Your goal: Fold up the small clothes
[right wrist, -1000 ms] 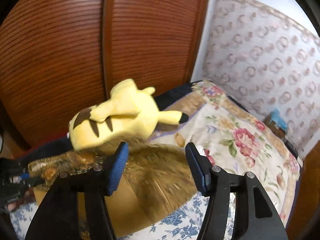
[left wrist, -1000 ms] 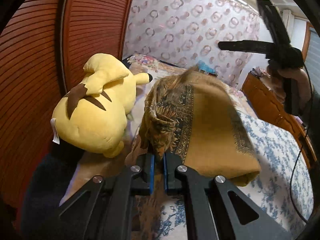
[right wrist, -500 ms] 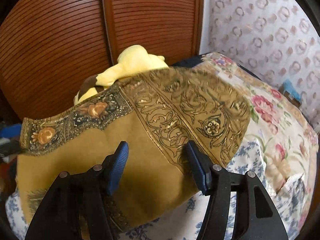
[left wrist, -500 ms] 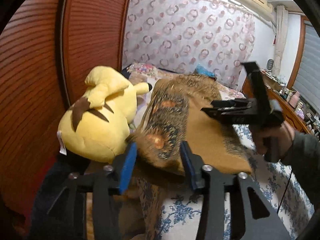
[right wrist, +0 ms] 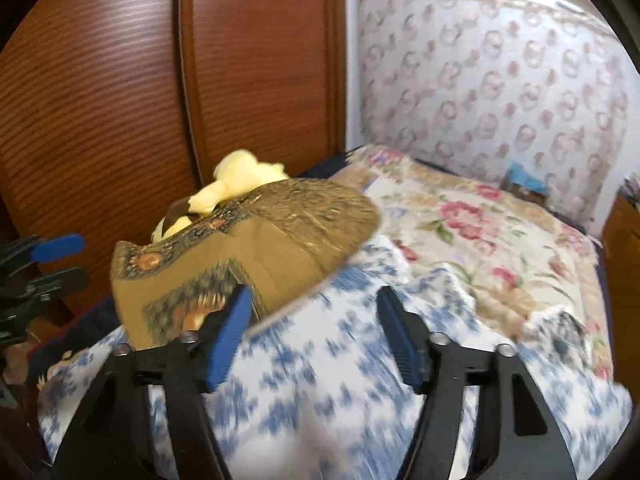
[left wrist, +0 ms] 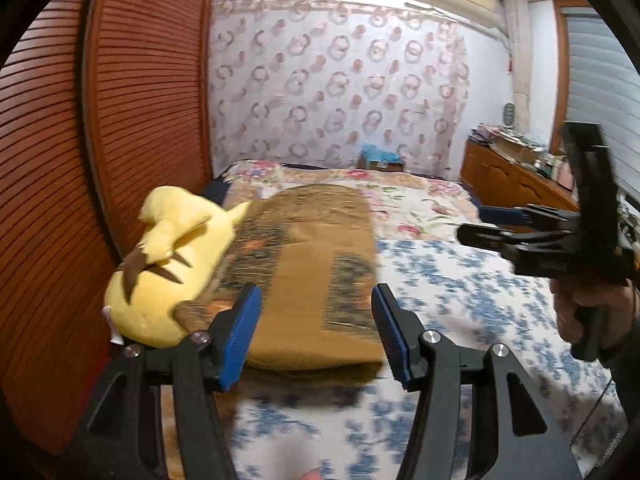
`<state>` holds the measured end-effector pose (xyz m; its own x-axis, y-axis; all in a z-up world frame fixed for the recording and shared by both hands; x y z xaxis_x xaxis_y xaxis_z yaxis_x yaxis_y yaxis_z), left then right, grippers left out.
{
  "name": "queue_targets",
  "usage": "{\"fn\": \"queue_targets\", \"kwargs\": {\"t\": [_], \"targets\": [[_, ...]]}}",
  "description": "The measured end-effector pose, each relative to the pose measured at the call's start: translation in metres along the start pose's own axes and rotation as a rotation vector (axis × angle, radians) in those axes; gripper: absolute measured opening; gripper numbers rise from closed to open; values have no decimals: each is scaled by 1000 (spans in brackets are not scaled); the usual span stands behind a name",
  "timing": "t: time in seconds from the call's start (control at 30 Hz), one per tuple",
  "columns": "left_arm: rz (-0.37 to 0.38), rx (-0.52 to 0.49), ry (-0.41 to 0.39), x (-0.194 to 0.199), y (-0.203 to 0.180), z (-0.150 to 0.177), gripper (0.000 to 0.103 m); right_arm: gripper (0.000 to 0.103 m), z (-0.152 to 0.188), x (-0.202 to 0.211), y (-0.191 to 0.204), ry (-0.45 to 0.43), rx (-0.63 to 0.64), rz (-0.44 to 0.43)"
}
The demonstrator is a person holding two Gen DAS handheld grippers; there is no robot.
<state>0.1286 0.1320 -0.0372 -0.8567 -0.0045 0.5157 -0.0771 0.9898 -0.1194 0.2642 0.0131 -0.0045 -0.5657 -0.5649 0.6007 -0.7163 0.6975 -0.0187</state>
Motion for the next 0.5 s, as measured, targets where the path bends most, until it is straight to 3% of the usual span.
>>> {"fn": "queue_targets", "kwargs": {"t": [0.17, 0.5], "targets": [[61, -41, -6, 3, -45, -1, 56, 83, 24, 67, -26, -54, -65, 75], [145, -125, -33, 23, -125, -14, 56, 84, 67, 170, -76, -114, -203, 232]]}}
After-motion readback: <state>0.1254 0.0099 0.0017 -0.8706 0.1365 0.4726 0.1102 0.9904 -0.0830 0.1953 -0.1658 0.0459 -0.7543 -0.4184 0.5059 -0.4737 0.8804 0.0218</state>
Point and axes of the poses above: each gripper's, at about its wrist camera, not at the fingertips, and x roughly against the way its jaws point, y to its left, z to its underside, the point moved 8 cm from there along -x, roughly the way its jaws point, and after that the axes turned 5 degrees about z, right-handed, at the moved point
